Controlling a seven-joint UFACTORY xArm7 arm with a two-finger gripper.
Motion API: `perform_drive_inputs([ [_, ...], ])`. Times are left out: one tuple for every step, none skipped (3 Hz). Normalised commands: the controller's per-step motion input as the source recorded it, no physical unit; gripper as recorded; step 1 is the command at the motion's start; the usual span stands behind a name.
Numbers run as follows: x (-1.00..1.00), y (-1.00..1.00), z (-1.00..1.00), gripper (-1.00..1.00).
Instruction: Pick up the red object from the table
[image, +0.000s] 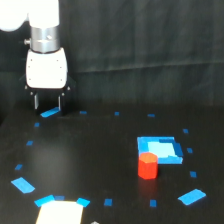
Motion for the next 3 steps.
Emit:
perform_drive_inputs([
  [1.00, -0.48, -0.82, 0.84],
  [1.00, -0.98, -0.85, 1.00],
  [1.00, -1.00, -0.46, 1.00],
])
